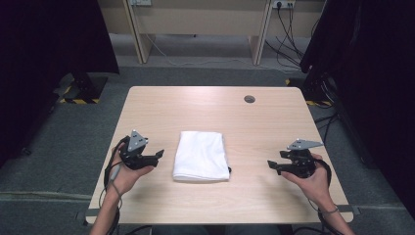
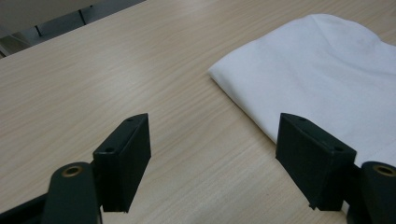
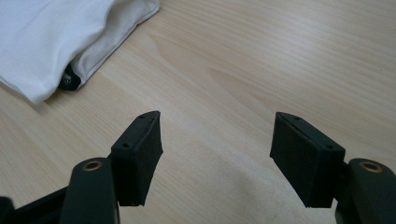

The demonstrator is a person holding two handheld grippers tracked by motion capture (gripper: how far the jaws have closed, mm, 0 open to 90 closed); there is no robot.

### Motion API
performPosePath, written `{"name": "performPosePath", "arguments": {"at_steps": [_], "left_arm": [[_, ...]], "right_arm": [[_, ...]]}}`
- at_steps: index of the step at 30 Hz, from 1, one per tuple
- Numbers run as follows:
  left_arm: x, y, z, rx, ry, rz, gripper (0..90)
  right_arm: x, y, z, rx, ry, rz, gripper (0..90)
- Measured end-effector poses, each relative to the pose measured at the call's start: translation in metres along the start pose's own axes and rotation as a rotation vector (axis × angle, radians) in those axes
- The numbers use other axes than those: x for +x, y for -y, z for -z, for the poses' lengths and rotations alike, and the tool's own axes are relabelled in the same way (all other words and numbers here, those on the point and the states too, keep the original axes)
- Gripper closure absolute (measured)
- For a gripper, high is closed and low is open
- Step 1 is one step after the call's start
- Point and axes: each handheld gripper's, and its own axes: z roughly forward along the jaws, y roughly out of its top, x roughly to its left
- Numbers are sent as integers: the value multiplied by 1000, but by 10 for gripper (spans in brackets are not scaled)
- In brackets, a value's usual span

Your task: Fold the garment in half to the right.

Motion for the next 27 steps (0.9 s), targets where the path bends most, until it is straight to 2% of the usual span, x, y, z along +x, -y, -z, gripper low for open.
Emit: {"name": "performPosePath", "arguments": {"at_steps": [27], "left_arm": [[0, 19, 10, -22, -17, 24, 257]], "right_arm": [[-12, 21, 15, 0, 33, -35, 319]]}}
